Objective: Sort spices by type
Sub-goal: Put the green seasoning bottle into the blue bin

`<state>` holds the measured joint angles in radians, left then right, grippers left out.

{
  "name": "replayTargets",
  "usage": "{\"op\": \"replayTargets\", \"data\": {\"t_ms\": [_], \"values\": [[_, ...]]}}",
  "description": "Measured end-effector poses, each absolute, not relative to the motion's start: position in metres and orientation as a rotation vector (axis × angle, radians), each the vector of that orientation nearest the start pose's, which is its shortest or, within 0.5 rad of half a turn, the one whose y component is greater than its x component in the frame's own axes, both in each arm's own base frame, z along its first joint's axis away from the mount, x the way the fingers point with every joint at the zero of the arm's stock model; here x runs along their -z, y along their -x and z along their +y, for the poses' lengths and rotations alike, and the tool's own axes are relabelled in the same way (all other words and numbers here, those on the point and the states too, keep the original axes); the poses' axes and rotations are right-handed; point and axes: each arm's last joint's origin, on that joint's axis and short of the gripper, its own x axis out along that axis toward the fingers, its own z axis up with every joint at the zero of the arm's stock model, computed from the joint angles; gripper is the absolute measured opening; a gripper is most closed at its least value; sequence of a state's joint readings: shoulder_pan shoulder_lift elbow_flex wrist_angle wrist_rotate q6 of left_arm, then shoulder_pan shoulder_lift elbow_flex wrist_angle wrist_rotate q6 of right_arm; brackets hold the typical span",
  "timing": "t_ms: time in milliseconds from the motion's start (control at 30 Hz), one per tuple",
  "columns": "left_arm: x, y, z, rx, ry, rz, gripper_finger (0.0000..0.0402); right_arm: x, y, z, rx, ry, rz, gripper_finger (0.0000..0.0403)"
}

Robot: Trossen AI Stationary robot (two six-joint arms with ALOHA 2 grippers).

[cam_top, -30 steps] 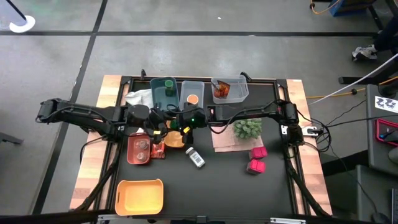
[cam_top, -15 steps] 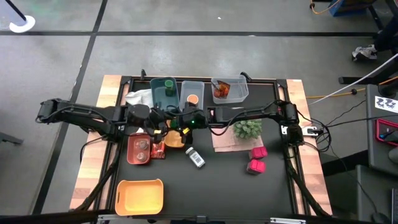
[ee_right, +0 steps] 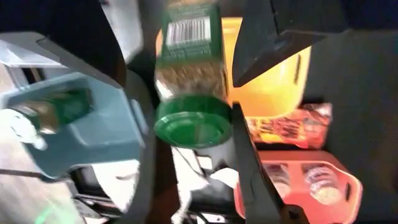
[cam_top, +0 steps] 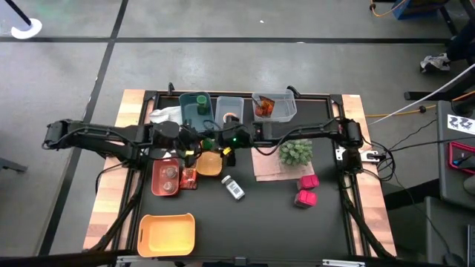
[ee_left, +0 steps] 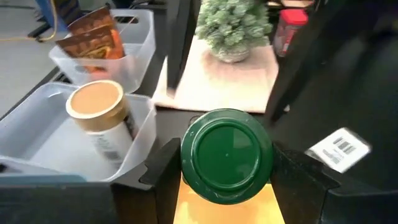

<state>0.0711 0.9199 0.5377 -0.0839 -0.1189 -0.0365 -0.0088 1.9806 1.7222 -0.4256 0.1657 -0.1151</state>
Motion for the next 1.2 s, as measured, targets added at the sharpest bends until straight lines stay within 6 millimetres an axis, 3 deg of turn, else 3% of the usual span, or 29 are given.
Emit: {"op": "replayTargets", "data": {"t_ms": [367,500,733,900,1200], "values": [[-0.239,-0.188,0.044,-0.356,0.058,0.451,0.0192,-0.330,-0.406,-0.014,0.165,0.170,0.749,0.0289],[-0.256,-0.183,0.055,-0.416,0.049,0.425,0.0194,-0.346,-0.387,-0.014,0.165,0.164,0.770,0.0289],[-0.286,-0.172,0.070,-0.508,0.016,0.529,0.0194,-0.361,-0.363,-0.013,0.183,0.112,0.813,0.0289],[-0.293,-0.163,0.077,-0.569,0.036,0.612,0.0197,-0.340,-0.358,-0.013,0.204,0.063,0.852,0.0289],[-0.275,-0.154,0.092,-0.684,0.154,0.737,0.0198,-0.278,-0.361,-0.010,0.155,-0.089,0.870,0.0289]]}}
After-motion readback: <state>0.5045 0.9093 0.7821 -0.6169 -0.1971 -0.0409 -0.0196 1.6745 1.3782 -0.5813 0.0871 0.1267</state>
